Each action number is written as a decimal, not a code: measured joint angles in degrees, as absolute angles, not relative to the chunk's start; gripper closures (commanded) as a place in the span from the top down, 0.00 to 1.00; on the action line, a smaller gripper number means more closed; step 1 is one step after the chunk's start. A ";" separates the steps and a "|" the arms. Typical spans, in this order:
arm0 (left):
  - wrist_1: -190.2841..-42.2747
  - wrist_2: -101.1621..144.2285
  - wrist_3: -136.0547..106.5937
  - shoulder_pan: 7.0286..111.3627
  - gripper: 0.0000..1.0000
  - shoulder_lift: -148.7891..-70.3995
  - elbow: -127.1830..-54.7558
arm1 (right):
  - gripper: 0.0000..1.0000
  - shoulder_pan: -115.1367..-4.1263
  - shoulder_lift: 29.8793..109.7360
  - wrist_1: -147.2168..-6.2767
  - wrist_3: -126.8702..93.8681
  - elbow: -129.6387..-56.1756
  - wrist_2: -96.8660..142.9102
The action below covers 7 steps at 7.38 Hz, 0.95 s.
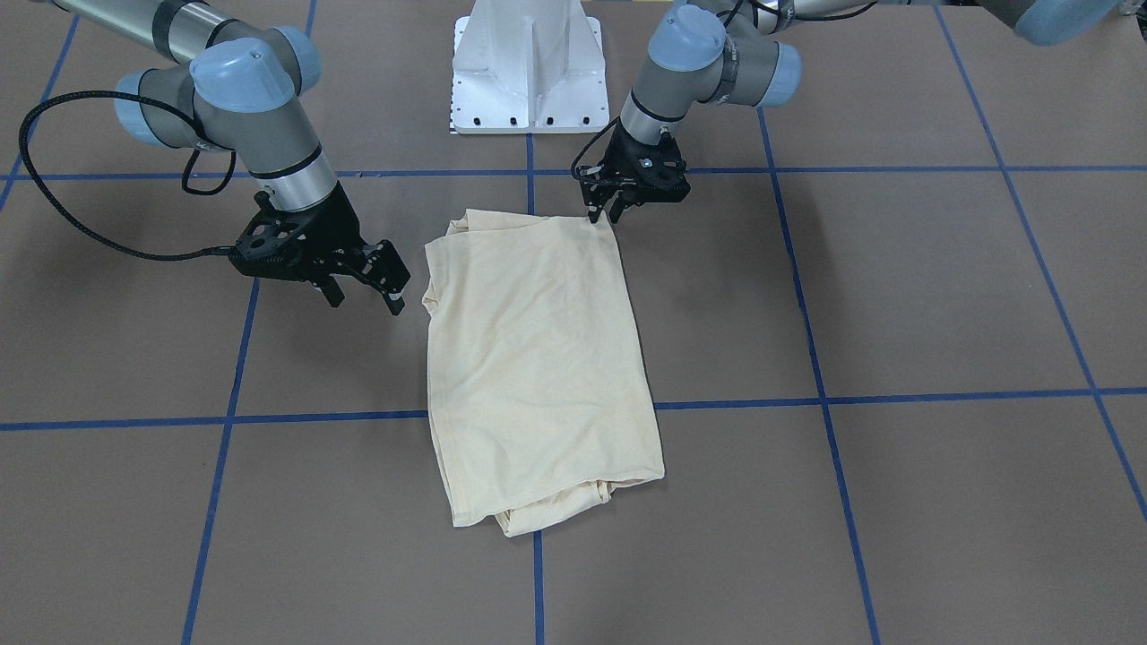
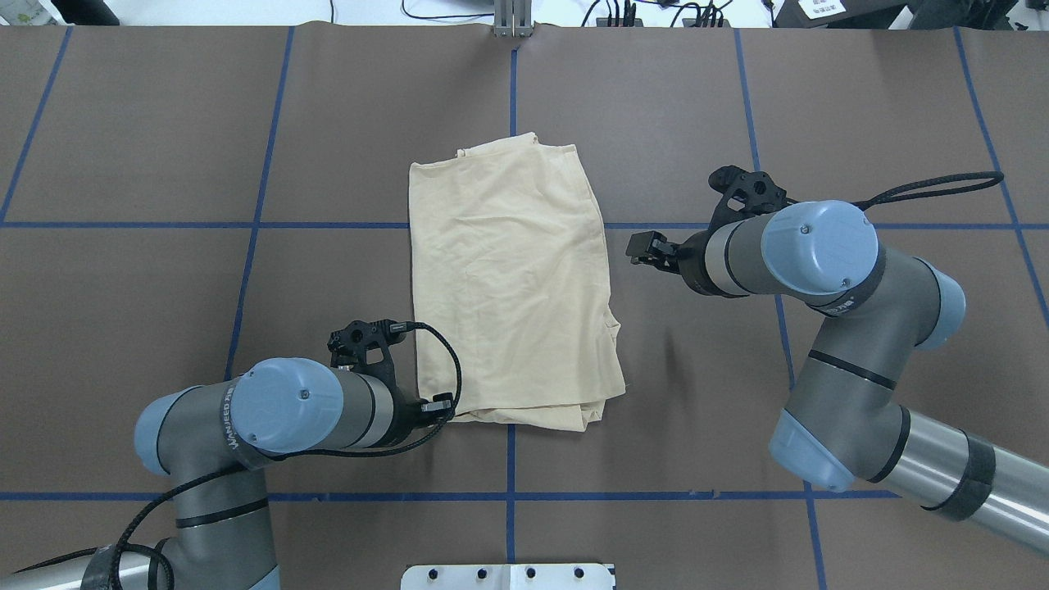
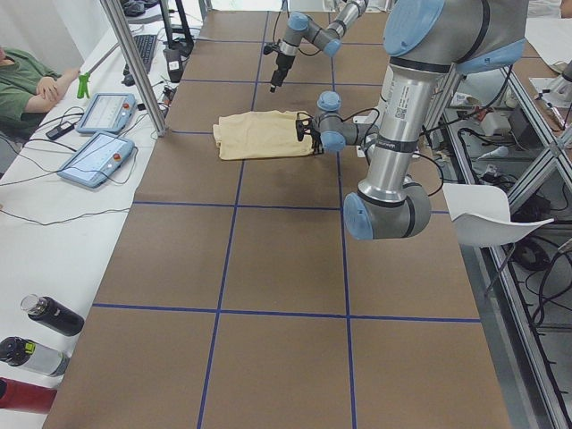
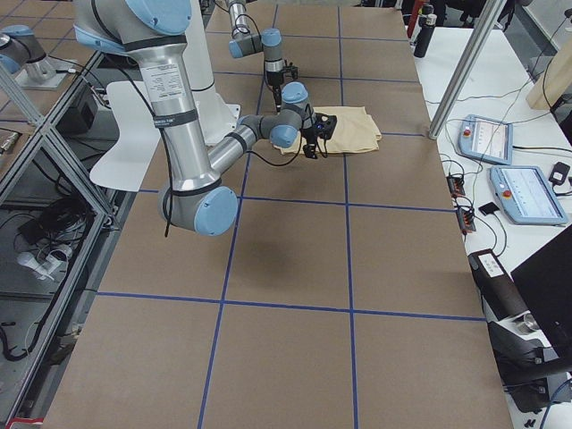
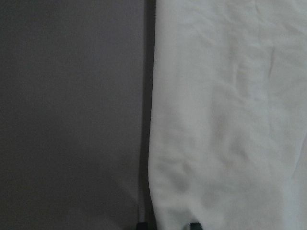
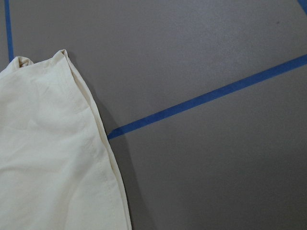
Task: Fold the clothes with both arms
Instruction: 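Move both grippers to the shirt's corners nearest the robot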
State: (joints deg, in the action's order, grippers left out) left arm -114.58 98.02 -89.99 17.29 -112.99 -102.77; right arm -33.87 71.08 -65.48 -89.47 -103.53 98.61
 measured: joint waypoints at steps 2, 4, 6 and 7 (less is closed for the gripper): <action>-114.60 98.02 -90.05 17.24 0.00 -113.41 -102.69 | 1.00 -33.65 71.03 -65.48 -90.05 -103.53 98.61; -114.61 98.00 -90.07 17.23 0.00 -113.53 -102.74 | 1.00 -32.99 70.99 -65.50 -91.01 -103.53 98.59; -114.61 98.00 -90.01 17.23 0.00 -113.50 -102.81 | 0.98 -30.80 70.80 -66.96 -96.16 -104.56 98.55; -114.61 97.98 -90.00 17.23 0.00 -113.45 -102.83 | 0.97 -28.78 70.14 -71.81 -100.84 -106.92 98.58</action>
